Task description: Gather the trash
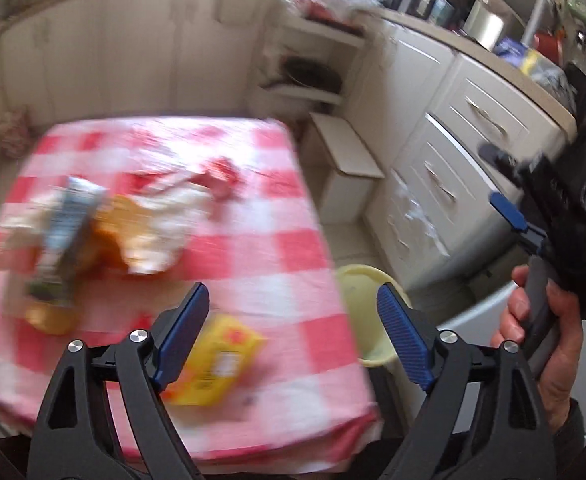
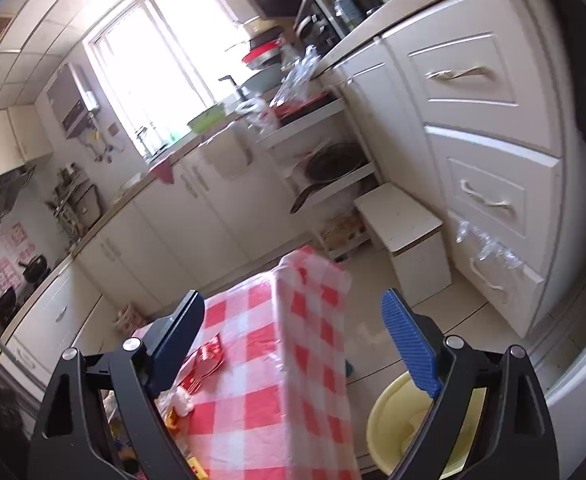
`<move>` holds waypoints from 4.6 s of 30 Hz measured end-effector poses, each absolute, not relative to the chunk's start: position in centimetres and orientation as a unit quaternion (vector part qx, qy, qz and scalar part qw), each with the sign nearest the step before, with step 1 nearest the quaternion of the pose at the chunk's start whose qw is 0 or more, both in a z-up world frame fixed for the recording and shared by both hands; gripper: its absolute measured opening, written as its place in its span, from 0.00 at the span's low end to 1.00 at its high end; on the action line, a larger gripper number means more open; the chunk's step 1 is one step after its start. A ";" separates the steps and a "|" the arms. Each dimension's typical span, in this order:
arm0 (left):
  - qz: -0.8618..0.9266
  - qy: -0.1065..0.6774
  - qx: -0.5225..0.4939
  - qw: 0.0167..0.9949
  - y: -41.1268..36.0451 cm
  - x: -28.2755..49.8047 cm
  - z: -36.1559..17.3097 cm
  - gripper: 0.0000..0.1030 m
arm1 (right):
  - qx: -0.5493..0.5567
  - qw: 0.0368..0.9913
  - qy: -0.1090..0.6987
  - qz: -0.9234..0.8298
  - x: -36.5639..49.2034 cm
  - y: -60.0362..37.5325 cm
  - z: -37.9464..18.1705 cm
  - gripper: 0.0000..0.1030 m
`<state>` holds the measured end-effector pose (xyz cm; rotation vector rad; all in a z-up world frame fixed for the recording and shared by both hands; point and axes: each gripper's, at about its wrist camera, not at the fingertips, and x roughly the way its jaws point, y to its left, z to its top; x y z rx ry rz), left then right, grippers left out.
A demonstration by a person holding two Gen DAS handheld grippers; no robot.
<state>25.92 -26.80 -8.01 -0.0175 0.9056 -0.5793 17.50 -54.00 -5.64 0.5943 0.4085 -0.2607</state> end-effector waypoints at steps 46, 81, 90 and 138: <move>-0.119 0.447 0.005 0.886 -12.1 34.4 -12.1 0.83 | 0.299 0.841 0.443 0.086 34.2 -36.3 -15.3 0.15; -0.123 0.436 -0.010 0.891 -12.1 36.0 -12.0 0.27 | 0.269 0.882 0.361 0.137 31.5 -38.4 -10.6 0.09; -0.136 0.389 -0.045 0.910 -10.4 34.0 -9.8 0.27 | 0.258 0.887 0.355 0.144 30.4 -37.5 -10.1 0.09; -0.352 0.424 0.006 0.834 -35.8 23.2 -12.0 0.27 | 0.342 0.877 0.300 -0.153 17.5 -58.7 -11.3 0.72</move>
